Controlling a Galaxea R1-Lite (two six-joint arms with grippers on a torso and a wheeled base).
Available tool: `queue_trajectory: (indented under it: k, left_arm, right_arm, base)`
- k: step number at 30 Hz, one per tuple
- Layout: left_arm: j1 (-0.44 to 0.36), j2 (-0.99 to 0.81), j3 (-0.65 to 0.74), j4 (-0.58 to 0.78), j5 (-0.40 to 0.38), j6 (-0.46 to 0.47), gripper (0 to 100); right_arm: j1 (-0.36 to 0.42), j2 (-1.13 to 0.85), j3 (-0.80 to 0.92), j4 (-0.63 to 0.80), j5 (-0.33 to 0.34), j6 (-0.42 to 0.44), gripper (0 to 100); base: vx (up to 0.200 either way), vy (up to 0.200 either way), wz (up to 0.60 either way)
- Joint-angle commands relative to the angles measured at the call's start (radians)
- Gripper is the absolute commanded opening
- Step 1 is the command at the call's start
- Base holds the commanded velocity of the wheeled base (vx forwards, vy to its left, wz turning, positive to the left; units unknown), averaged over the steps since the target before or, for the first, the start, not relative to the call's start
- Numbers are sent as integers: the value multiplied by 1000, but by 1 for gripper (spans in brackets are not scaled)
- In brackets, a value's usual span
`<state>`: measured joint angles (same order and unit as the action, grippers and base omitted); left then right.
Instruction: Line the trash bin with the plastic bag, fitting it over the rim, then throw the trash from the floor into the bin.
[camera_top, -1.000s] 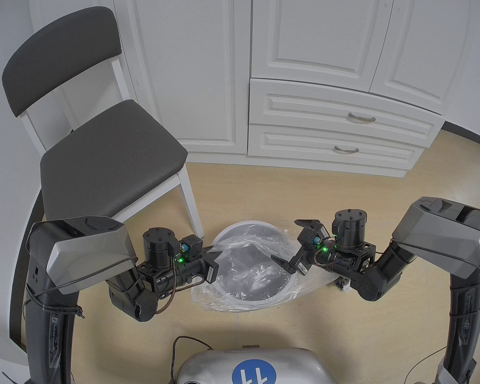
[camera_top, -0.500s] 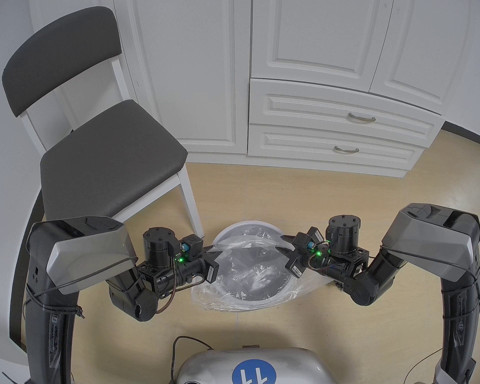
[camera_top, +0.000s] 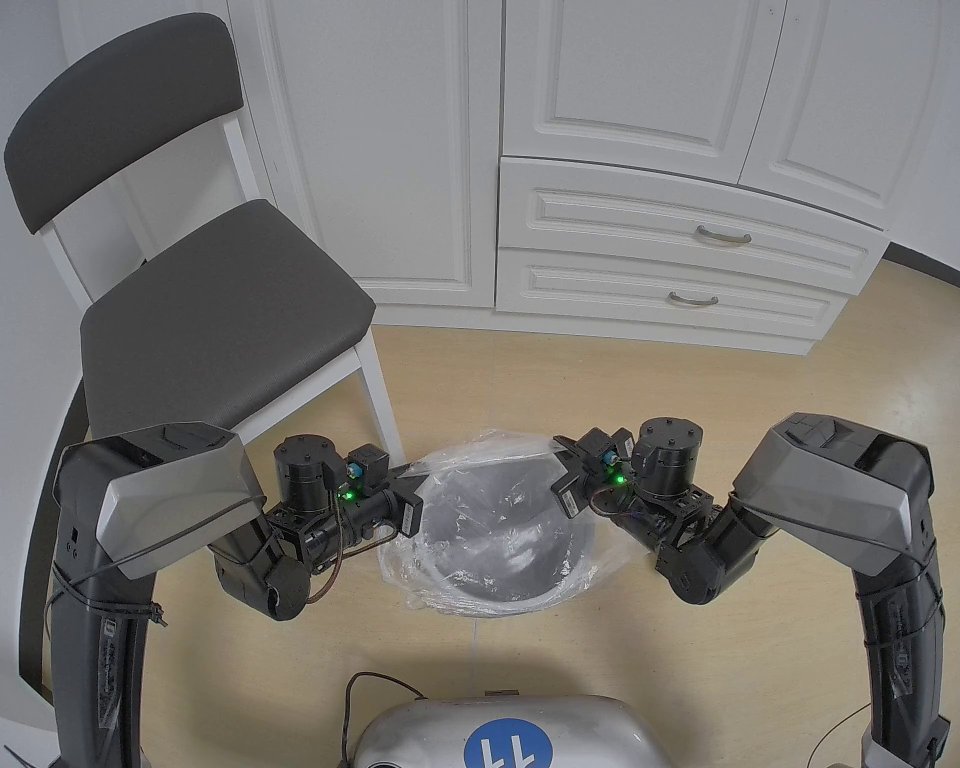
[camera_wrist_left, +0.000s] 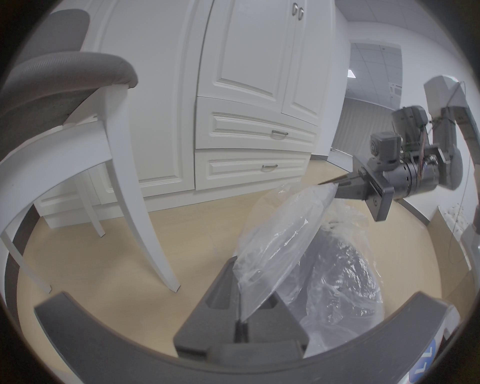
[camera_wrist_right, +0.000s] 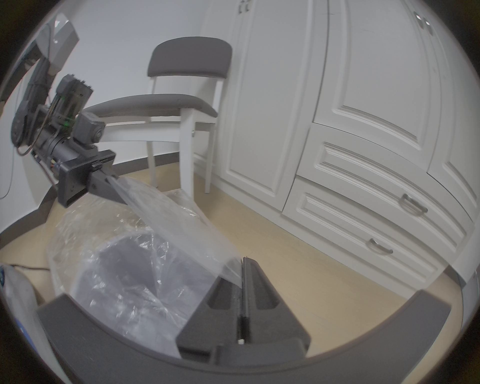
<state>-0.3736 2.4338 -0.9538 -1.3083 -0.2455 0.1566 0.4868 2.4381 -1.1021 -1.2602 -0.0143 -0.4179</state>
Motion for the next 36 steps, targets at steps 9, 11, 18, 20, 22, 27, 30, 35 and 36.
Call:
queue_trajectory:
  k: [9,11,18,20,22,27,30,35,36]
  left_arm:
    - [27,65,-121,-8,6,-74,0]
    - [21,83,-152,-8,40,-95,0]
    - [10,128,-218,3,121,-109,0]
    - [10,128,-220,3,121,-109,0]
    - [10,128,-221,3,121,-109,0]
    - [9,131,-227,1,121,-111,0]
    - [10,128,-230,1,121,-111,0]
    - [12,120,-218,-8,121,-111,0]
    - [12,119,-210,-11,117,-111,0]
  right_arm:
    - [29,206,-278,-45,-139,159,0]
    - [29,231,-340,-42,-147,168,0]
    - [19,302,-469,-33,-153,171,0]
    - [16,328,-525,-31,-159,171,0]
    - [15,343,-564,-30,-164,172,0]
    - [13,368,-637,1,-171,200,0]
    - [21,357,-624,2,-174,211,0]
    - [22,317,-564,1,-174,211,100]
    - [19,289,-527,2,-174,211,100]
  base:
    - [0,0,0]
    - [0,0,0]
    - [0,0,0]
    - [0,0,0]
    - [0,0,0]
    - [0,0,0]
    - [0,0,0]
    - [0,0,0]
    - [0,0,0]
